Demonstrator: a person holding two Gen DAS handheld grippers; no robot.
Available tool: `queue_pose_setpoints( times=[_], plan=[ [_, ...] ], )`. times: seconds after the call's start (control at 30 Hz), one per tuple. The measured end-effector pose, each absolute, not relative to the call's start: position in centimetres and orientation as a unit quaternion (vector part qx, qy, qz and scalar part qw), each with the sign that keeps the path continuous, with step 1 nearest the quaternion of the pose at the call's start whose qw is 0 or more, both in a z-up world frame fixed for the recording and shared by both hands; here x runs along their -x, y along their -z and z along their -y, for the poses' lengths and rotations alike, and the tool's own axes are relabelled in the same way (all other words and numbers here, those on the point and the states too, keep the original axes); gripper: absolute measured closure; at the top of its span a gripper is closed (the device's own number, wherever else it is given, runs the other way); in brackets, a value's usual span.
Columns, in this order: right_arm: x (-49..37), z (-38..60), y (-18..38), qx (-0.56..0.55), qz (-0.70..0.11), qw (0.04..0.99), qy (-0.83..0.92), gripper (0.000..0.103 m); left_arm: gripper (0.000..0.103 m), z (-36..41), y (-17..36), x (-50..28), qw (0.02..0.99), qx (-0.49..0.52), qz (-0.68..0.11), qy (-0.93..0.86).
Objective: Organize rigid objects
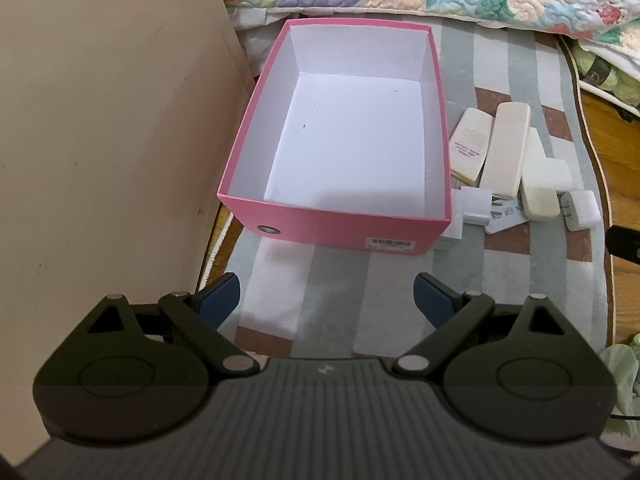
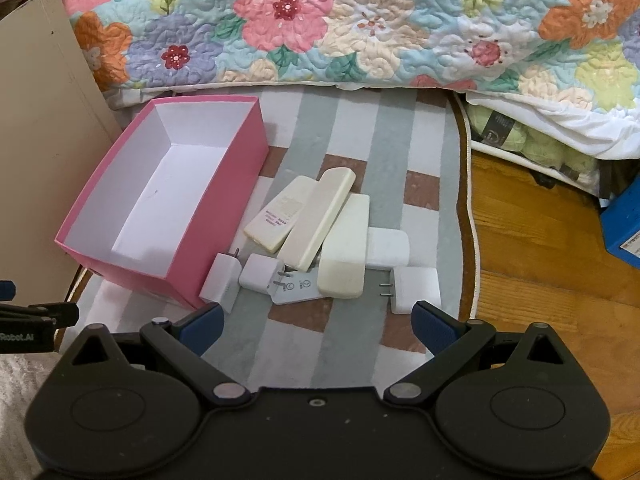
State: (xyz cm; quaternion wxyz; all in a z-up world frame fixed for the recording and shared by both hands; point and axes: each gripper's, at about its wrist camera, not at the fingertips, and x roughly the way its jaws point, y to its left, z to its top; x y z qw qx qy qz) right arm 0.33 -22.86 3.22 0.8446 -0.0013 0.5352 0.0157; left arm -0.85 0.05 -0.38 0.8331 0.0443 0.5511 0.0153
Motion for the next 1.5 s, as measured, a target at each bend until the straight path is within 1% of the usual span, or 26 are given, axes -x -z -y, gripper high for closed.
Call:
queue_pose_setpoints(
  times=[0.53,0.87,1.13,1.23,1.4,1.5],
  plan=[
    [-0.3,23.2,-2.9,0.0,-0.541,0.841,-0.014,0.001,0.009,0.0,0.3,1.0,0.834,-0.042,-0.55,-0.016],
    [-0.9,23.2,-2.1,0.004,-0.547,0.837,-0.016,0.001,0.009,-0.1,-1.2,1.3,0.843,-0.054,-0.535,-0.018],
    [-1.6,22.8,-3.8,0.016,-0.516,0.856,-0.042,0.001,0.009,-1.6,-4.7,0.5,0.863,-0.042,-0.503,-0.007],
    [-1.8,22.4,-4.5,0.019,-0.503,0.862,-0.064,0.001,0.009,-2.0,-5.6,0.1,0.872,-0.066,-0.485,0.001],
    [-1.7,21.5,-5.3,0.037,-0.441,0.884,-0.15,0.001,0.009,-2.6,-5.8,-1.3,0.886,-0.106,-0.452,0.004],
    [-2.1,20.9,-4.5,0.053,-0.416,0.886,-0.199,0.001,0.009,-3.7,-5.7,-3.0,0.89,-0.09,-0.447,0.028]
  ],
)
